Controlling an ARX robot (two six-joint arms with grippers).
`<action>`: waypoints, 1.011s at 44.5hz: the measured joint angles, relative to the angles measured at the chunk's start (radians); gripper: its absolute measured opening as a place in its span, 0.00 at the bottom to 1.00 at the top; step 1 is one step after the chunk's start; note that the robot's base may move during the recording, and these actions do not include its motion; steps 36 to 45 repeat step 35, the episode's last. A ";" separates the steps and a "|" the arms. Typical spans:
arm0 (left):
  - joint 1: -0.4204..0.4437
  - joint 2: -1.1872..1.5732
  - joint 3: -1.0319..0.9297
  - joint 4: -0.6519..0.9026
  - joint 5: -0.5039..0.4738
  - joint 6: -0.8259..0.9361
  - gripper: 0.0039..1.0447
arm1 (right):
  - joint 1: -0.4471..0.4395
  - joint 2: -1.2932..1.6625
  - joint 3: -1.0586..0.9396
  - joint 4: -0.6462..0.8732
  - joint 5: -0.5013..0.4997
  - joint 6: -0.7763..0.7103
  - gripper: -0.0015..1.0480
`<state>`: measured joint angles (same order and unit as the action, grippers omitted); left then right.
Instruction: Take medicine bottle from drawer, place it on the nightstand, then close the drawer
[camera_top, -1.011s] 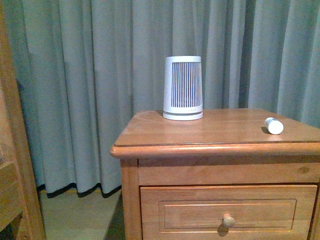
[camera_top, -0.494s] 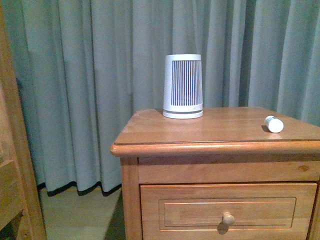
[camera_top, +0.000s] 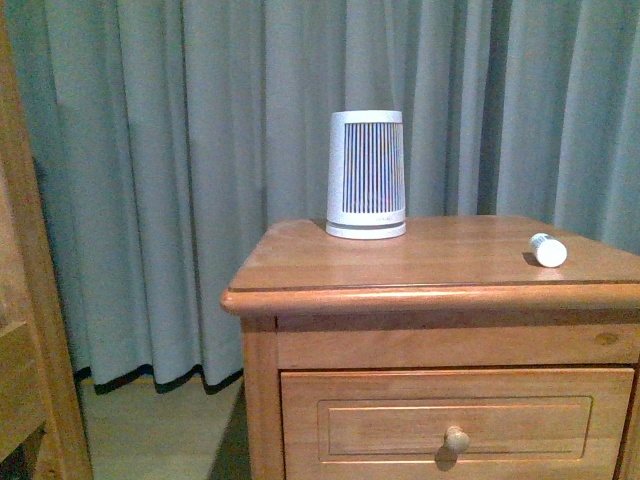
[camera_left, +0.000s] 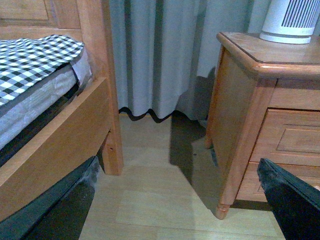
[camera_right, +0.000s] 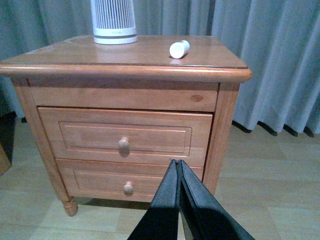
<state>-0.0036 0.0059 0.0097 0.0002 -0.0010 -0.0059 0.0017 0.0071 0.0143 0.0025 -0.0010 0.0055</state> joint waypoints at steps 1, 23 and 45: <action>0.000 0.000 0.000 0.000 0.000 0.000 0.94 | 0.000 0.000 0.000 0.000 0.000 0.000 0.03; 0.000 0.000 0.000 0.000 0.000 0.000 0.94 | 0.000 0.000 0.000 0.000 0.000 -0.002 0.82; 0.000 0.000 0.000 0.000 0.000 0.000 0.94 | 0.000 0.000 0.000 0.000 0.000 -0.002 0.93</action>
